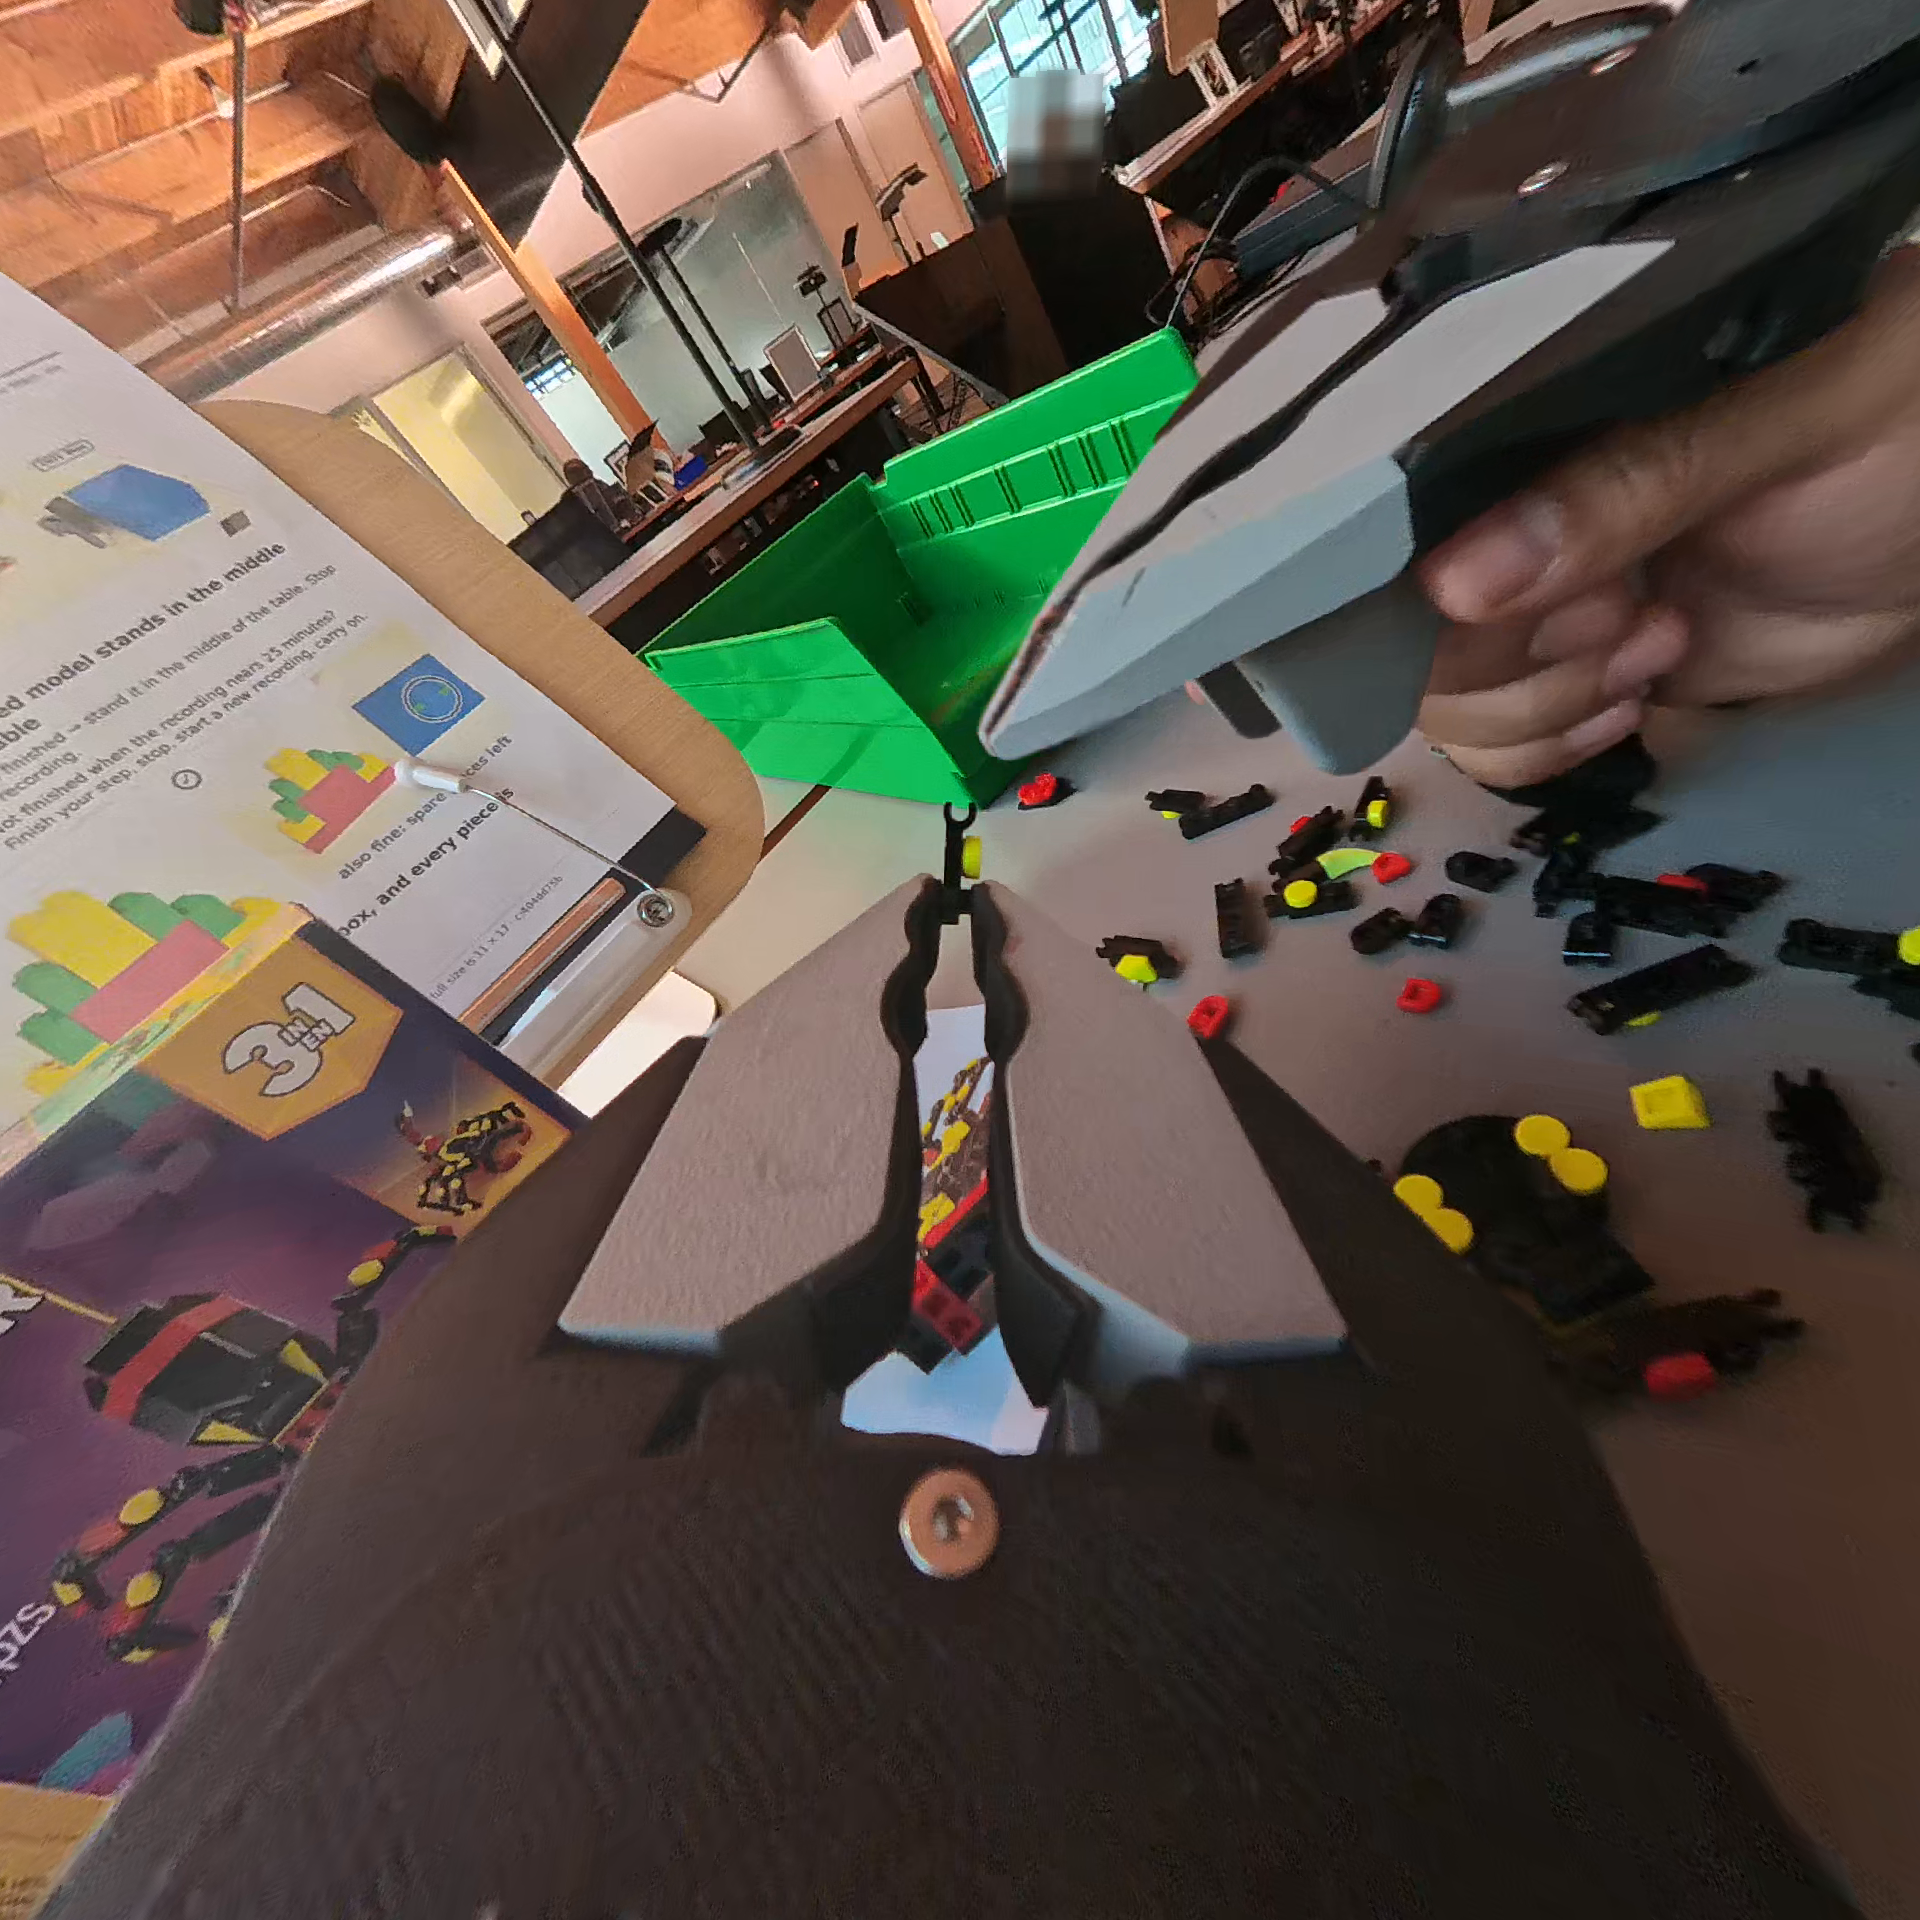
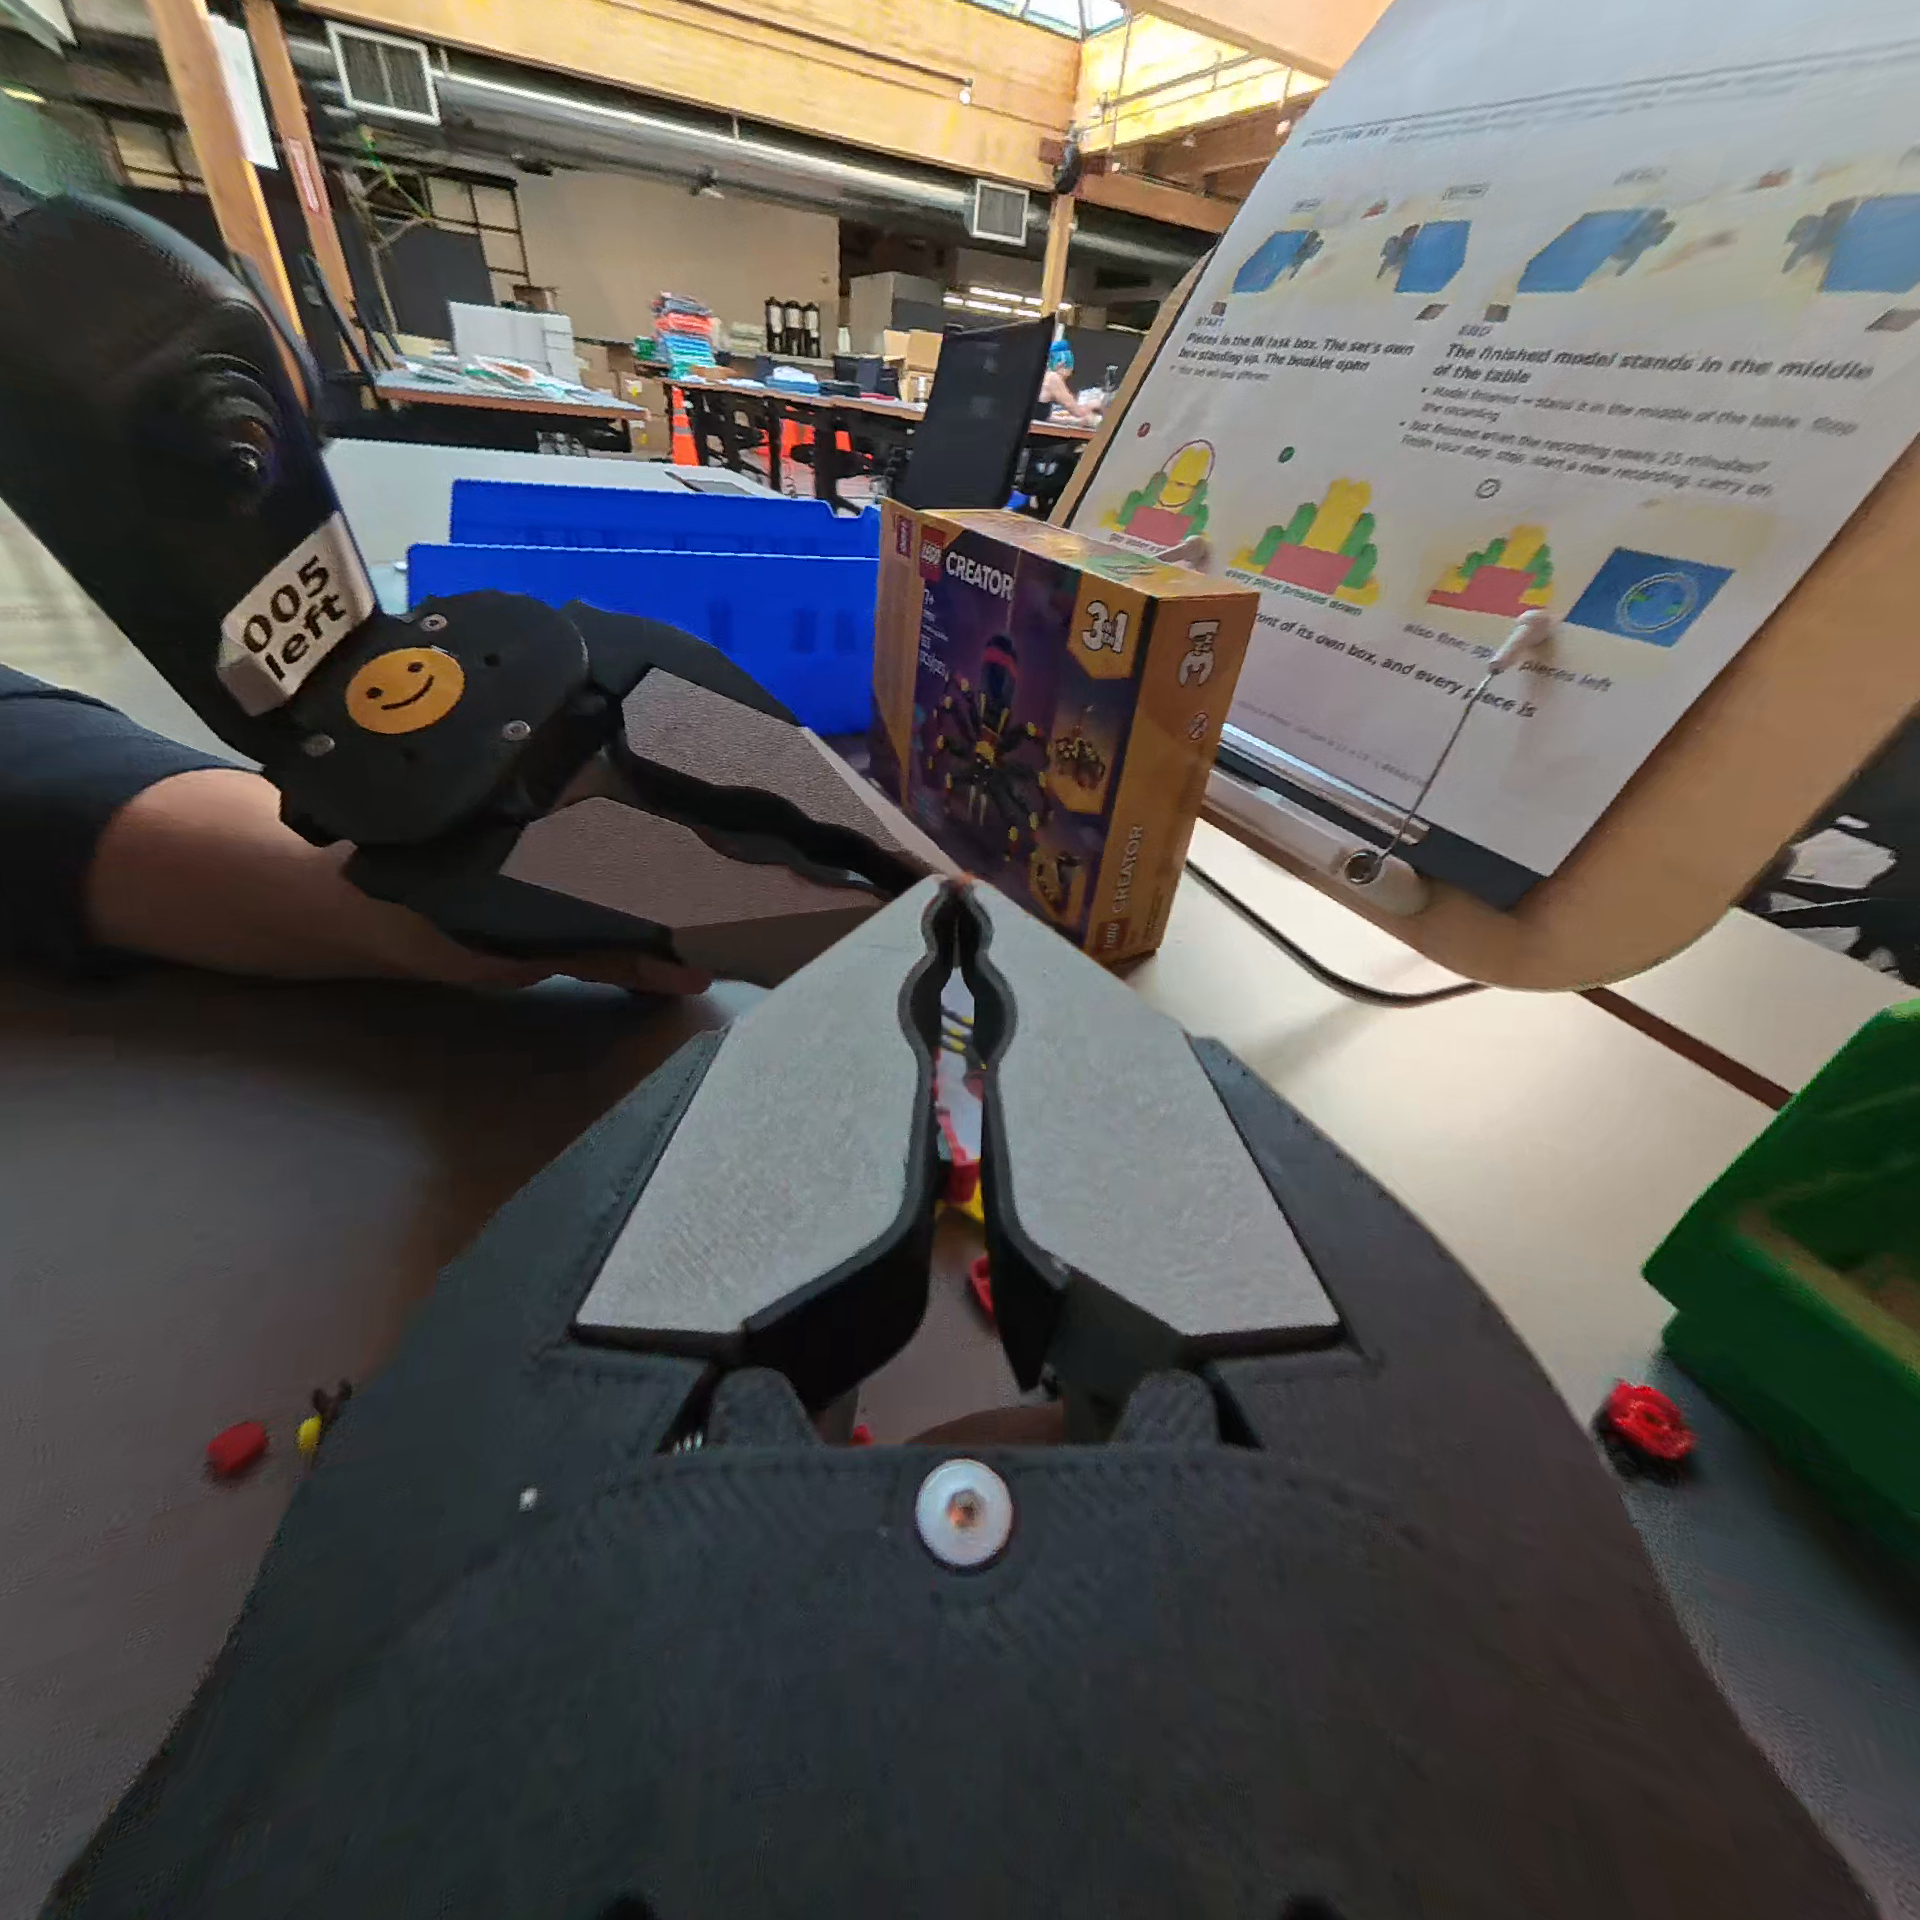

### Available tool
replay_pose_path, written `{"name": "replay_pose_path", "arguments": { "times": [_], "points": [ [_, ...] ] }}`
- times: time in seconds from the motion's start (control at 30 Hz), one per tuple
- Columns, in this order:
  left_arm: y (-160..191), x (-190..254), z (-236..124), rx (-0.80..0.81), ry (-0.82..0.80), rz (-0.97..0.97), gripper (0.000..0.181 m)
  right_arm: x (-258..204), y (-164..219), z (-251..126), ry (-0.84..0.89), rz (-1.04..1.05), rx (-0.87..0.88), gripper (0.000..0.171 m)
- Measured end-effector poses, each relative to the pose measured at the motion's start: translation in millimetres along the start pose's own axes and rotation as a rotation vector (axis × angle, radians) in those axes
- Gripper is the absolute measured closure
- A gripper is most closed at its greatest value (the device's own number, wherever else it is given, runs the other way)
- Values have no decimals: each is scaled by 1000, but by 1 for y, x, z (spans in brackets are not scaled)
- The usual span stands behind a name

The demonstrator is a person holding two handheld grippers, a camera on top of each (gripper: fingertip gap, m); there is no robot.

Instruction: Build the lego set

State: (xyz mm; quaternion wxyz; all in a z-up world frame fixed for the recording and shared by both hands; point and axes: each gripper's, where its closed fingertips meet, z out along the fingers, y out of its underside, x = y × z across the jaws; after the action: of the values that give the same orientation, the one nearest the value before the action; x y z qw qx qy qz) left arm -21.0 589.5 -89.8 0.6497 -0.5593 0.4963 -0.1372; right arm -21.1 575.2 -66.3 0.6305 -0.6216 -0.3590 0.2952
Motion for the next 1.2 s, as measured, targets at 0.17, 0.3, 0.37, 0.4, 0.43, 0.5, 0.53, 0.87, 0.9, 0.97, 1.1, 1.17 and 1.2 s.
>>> {"name": "replay_pose_path", "arguments": {
  "times": [0.17,0.3,0.37,0.4,0.43,0.5,0.53,0.87,0.9,0.97,1.1,1.17,1.2],
  "points": [
    [-2,-1,0,13,-10,-5,179,4,9,1,-4,104,-60,164],
    [-3,1,0,17,-9,6,179,2,13,4,-27,200,-84,159],
    [-4,4,1,18,-2,21,179,2,15,5,-30,224,-94,160],
    [-5,6,1,21,-4,34,179,1,15,6,-38,229,-97,163],
    [-7,6,1,25,-10,49,179,0,16,7,-42,235,-99,164],
    [-8,5,1,23,-26,73,178,0,15,7,-44,250,-92,166],
    [-8,5,0,23,-33,78,178,0,14,7,-40,256,-89,166],
    [-12,3,1,-8,-69,213,179,0,12,5,-42,316,-95,168],
    [-12,5,1,-14,-65,277,179,-1,14,4,-51,286,-131,168],
    [-13,8,-1,-9,-66,423,179,-4,16,1,-83,246,-197,168],
    [-4,15,0,-55,-68,576,180,-6,31,-3,-73,105,-325,168],
    [-1,17,2,-70,-73,629,180,-6,38,-5,-75,98,-367,170],
    [0,16,3,-80,-84,652,179,-6,40,-5,-74,82,-384,171]
  ]
}}
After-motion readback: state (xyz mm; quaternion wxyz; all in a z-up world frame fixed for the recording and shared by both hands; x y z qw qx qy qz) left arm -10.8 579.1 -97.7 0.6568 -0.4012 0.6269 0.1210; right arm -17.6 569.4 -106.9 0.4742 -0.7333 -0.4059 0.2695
